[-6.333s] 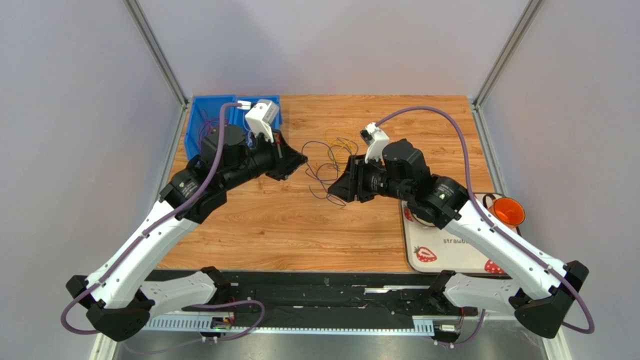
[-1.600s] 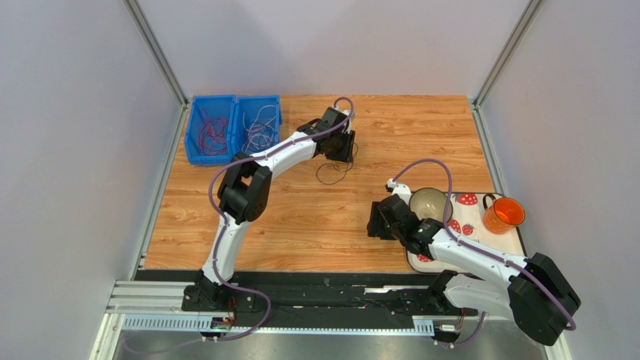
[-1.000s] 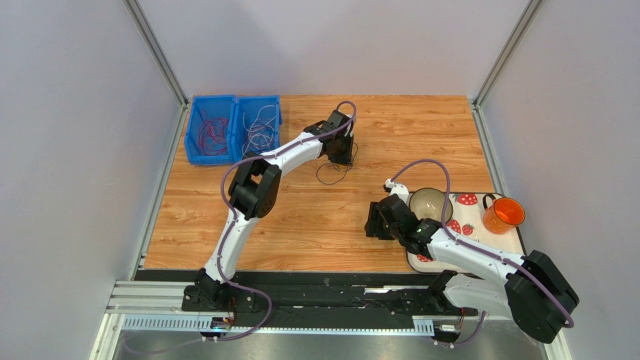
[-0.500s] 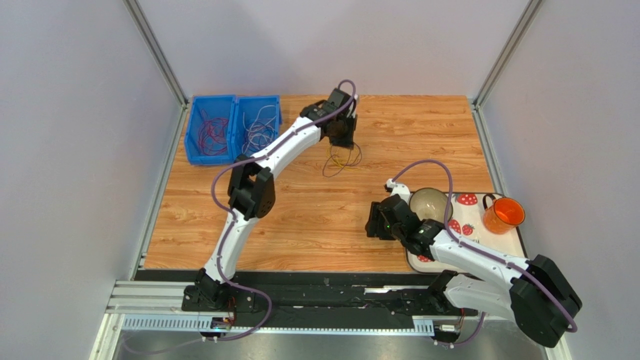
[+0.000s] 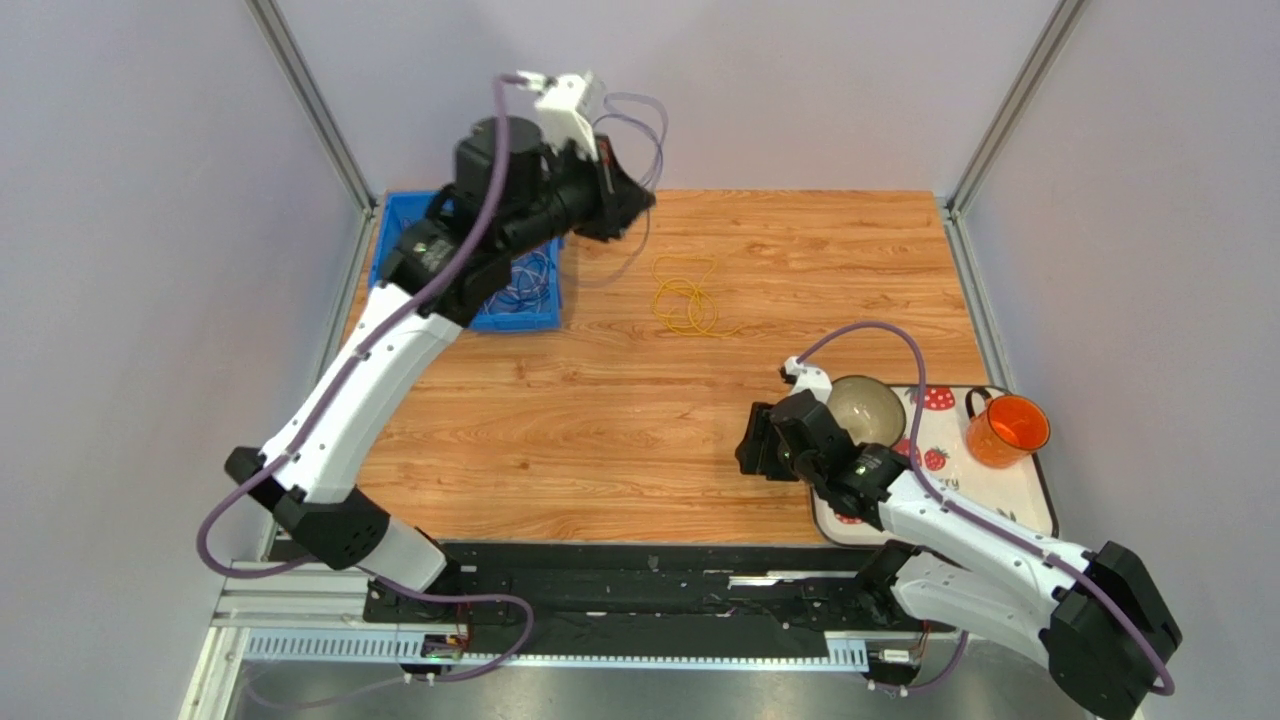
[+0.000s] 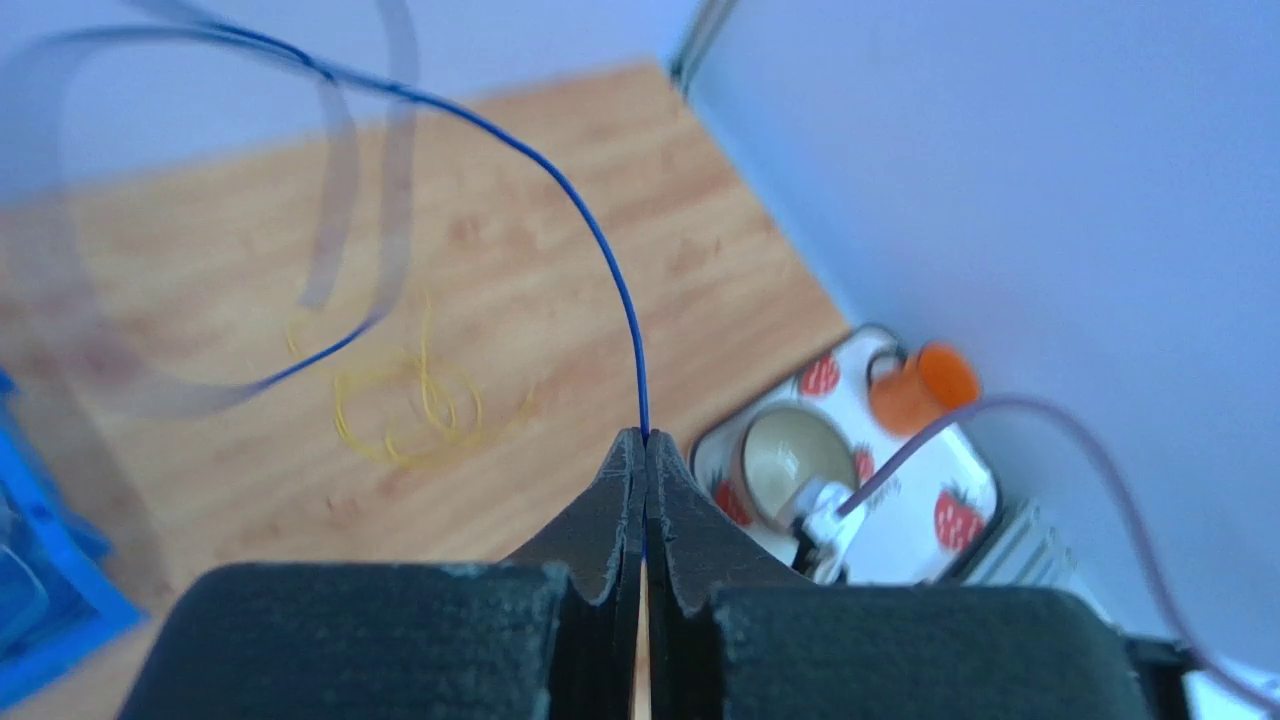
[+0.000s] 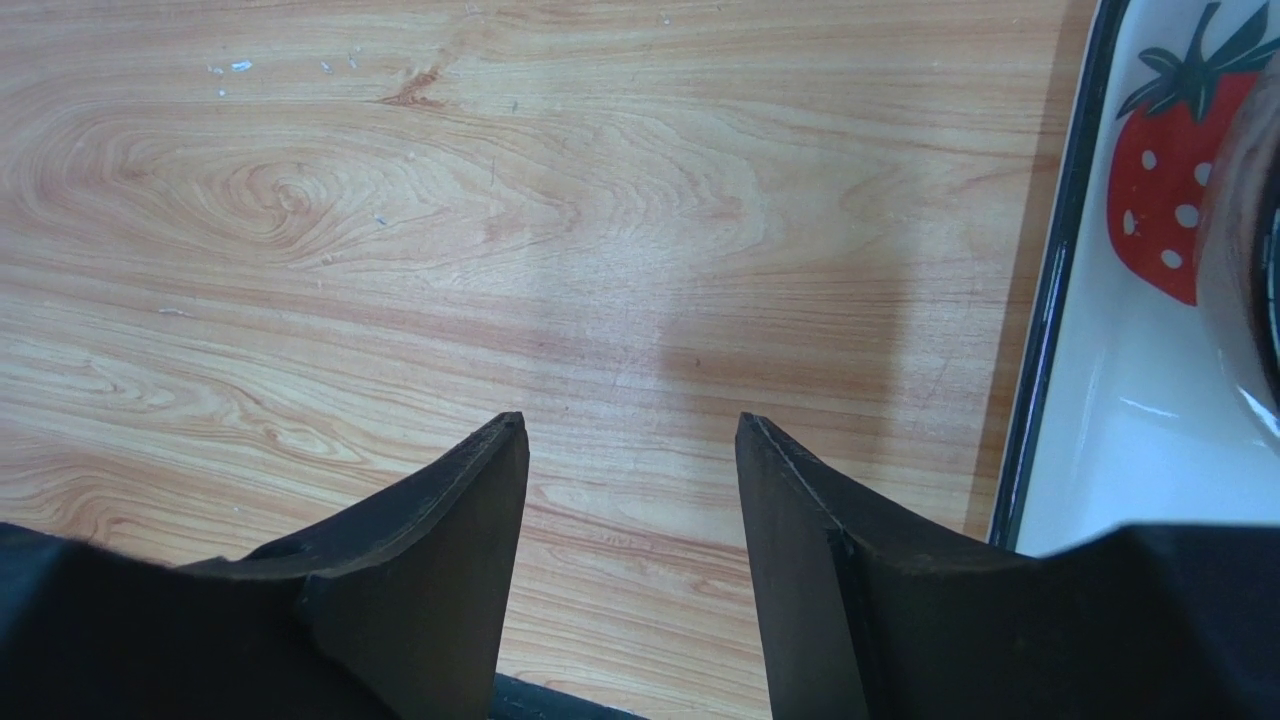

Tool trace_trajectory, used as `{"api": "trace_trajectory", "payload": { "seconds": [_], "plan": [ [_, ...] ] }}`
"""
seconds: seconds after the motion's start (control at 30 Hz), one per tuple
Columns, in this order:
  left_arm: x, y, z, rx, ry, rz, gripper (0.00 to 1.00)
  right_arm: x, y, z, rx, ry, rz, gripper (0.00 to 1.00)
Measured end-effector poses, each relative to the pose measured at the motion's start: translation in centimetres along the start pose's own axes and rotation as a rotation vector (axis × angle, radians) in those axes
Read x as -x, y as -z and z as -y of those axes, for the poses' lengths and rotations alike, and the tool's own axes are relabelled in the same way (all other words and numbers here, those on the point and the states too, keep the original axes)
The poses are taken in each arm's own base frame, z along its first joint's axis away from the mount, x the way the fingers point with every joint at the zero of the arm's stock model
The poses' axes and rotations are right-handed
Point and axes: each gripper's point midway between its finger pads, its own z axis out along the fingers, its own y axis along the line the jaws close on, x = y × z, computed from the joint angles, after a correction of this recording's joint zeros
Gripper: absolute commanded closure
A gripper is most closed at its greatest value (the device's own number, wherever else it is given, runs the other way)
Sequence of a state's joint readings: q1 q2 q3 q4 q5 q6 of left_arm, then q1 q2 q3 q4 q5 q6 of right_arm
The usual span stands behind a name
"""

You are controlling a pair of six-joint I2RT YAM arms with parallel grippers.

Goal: Untangle the cables

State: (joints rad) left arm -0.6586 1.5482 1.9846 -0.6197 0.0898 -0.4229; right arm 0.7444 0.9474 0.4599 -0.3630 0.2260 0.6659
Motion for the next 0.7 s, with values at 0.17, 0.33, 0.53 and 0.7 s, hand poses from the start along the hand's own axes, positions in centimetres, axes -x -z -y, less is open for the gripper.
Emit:
{"api": "trace_trajectory", "payload": {
  "seconds": [0.17,0.33,0.53,0.7],
  "plan": [
    [-17.1,-5.4,-4.9,0.064,0.110,-0.407,1.00,0.7,1.0,-0.3,0.021,-0.008,0.023,0.43],
    [-29.3,-3.5,-9.0,0.206,0.170,-0.761,1.00,1.6,1.6,-1.1,0.048,-0.014,0.039,0.43],
    [-20.3,-2.9,-5.7,0.131,0.122,-0.559,1.00,2.0,1.7,-1.7,0.056,-0.014,0.034,0.43],
    [-11.1,-0.5,-2.2,0.033,0.054,-0.325,1.00,1.9,1.8,-1.6,0.057,-0.014,0.031,0.43]
  ]
}}
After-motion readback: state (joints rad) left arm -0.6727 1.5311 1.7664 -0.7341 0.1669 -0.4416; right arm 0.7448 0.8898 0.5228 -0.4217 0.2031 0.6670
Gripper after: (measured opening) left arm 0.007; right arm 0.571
